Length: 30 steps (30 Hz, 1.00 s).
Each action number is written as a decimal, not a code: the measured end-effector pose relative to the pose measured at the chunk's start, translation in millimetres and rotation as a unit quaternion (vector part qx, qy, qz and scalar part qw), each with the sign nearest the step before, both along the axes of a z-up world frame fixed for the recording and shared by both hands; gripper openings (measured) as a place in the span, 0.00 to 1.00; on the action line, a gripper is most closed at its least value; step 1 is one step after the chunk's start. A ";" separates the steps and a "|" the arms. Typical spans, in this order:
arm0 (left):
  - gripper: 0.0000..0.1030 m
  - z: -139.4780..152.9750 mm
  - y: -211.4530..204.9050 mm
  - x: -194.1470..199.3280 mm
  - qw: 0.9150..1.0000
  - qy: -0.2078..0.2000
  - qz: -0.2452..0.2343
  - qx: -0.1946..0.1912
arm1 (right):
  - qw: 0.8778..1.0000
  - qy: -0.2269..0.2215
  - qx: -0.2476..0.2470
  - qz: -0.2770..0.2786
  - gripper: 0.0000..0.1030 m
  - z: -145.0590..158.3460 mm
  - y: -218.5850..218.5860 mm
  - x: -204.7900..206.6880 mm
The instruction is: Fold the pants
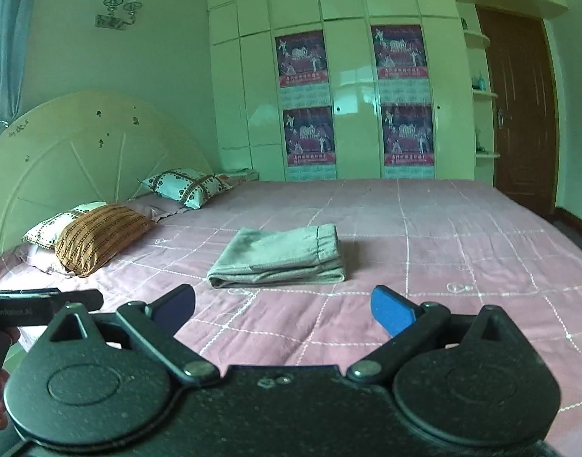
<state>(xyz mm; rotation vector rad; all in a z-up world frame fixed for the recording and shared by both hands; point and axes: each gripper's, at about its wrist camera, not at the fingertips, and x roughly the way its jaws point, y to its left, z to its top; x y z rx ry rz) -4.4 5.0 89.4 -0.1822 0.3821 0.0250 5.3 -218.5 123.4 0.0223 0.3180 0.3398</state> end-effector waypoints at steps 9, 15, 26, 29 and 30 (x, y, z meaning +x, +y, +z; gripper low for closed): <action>1.00 10.3 -8.3 -6.8 1.000 -0.015 -0.007 0.023 | 1.000 -0.017 0.007 -0.011 0.91 -0.6 18.5 -14.2; 1.00 11.8 -9.6 -6.8 1.000 -0.018 -0.006 0.022 | 1.000 -0.010 0.012 -0.015 0.91 -4.1 12.6 -13.1; 1.00 12.7 -16.7 -7.5 0.999 -0.020 -0.010 0.032 | 1.000 -0.016 0.013 -0.020 0.91 -2.3 10.5 -14.7; 1.00 13.1 -16.8 -7.2 0.999 -0.021 -0.009 0.031 | 1.000 -0.018 0.010 -0.020 0.91 -2.9 13.1 -15.4; 1.00 13.2 -16.6 -7.1 0.999 -0.021 -0.009 0.031 | 1.000 -0.017 0.010 -0.019 0.91 -3.0 13.4 -15.5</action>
